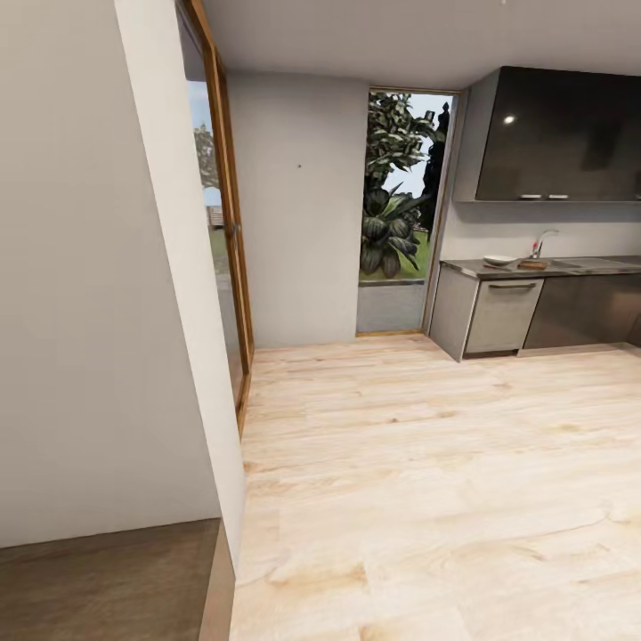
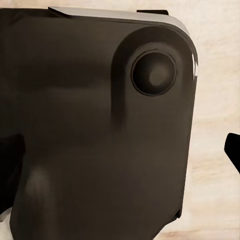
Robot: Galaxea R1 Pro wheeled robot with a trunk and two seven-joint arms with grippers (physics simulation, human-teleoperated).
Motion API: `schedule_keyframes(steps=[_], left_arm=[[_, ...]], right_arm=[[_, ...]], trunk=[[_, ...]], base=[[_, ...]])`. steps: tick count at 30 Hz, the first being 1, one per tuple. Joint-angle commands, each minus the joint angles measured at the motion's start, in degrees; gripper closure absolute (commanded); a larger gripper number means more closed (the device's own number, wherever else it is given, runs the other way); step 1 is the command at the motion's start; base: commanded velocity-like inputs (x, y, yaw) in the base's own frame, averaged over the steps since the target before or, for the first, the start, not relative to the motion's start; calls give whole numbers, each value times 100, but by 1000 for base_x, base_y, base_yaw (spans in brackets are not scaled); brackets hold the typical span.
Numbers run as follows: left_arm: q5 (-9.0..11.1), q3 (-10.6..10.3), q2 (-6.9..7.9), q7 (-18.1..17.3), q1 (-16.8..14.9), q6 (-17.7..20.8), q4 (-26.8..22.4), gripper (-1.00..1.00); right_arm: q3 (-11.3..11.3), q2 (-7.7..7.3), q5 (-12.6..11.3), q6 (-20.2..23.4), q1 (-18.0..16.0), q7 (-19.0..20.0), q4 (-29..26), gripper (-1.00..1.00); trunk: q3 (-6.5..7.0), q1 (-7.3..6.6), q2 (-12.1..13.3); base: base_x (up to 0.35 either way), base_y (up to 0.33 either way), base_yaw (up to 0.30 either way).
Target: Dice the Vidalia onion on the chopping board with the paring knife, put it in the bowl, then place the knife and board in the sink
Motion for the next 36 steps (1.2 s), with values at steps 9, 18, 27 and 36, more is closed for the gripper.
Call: schedule_keyframes(steps=[9,18,27,36], left_arm=[[5,4,3,0,-1,1,-2,-100],[4,4,11,0,0,1,-2,-100],[5,4,1,0,1,-5,-3,-100],[5,12,-15,0,0,-212,-33,-100]], right_arm=[[6,0,4,-201,-2,10,7,-100],[8,0,4,-245,-2,10,8,-100],[0,2,-8,-243,-2,11,8,-100],[8,8,-22,-246,-2,11,8,-100]], trunk=[[-4,0,-2],[-4,0,-2],[-4,0,-2],[-4,0,-2]], base=[[0,0,0],[0,0,0],[0,0,0],[0,-87,0]])
